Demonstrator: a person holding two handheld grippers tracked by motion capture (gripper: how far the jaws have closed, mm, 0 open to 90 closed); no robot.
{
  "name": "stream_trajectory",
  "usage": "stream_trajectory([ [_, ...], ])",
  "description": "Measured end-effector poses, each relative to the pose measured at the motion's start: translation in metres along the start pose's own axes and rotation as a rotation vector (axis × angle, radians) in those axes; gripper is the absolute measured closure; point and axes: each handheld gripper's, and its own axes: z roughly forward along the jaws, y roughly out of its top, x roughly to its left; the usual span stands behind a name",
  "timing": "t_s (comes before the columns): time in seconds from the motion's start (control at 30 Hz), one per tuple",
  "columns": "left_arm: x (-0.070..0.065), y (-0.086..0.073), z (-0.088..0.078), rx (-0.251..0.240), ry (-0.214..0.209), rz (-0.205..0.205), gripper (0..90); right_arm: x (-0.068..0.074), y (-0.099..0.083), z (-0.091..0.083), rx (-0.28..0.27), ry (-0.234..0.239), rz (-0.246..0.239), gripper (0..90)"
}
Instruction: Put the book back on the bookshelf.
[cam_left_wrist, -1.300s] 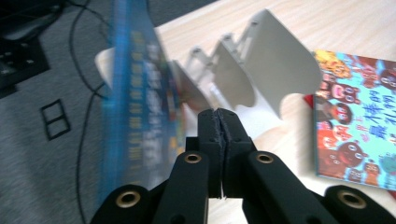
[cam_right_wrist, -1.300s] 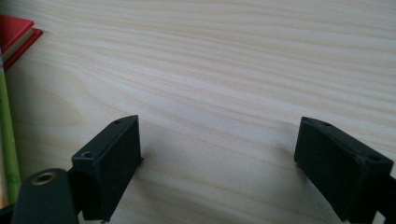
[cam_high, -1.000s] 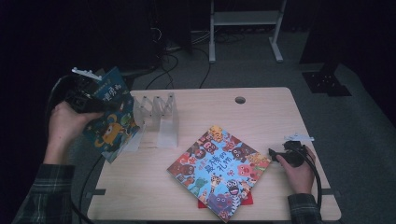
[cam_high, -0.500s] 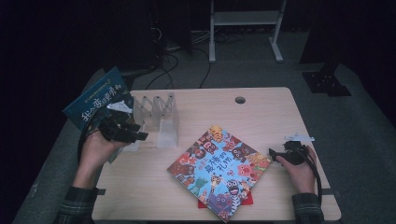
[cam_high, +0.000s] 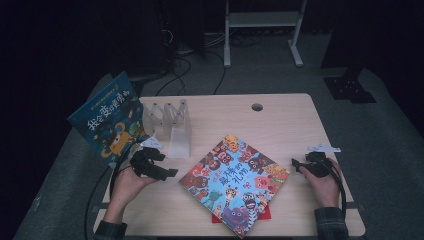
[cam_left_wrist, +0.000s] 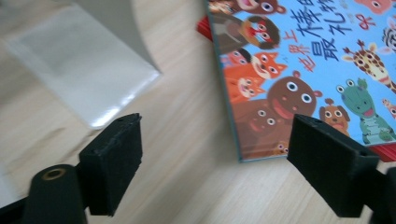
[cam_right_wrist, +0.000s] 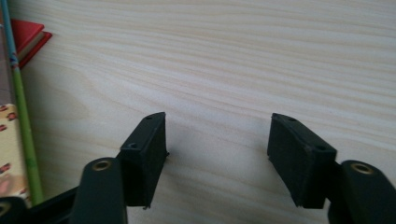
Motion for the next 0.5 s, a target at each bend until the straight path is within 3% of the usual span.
stream_trajectory([
  [0.2,-0.009,-0.015,0.028,0.01,-0.038,0.007,7.6,0.001,0.004,-0.019,-0.049,0.023,0.004,39.1],
  [0.3,-0.011,-0.02,0.035,0.006,-0.049,0.012,5.8,0.003,0.003,-0.026,-0.059,0.042,-0.004,39.2],
  [0.47,-0.016,-0.023,0.043,0.023,-0.066,0.023,4.9,0.013,0.001,-0.039,-0.074,0.103,-0.023,40.2],
  [0.5,-0.018,-0.024,0.045,0.02,-0.071,0.026,4.9,0.021,0.0,-0.041,-0.074,0.138,-0.043,40.5],
])
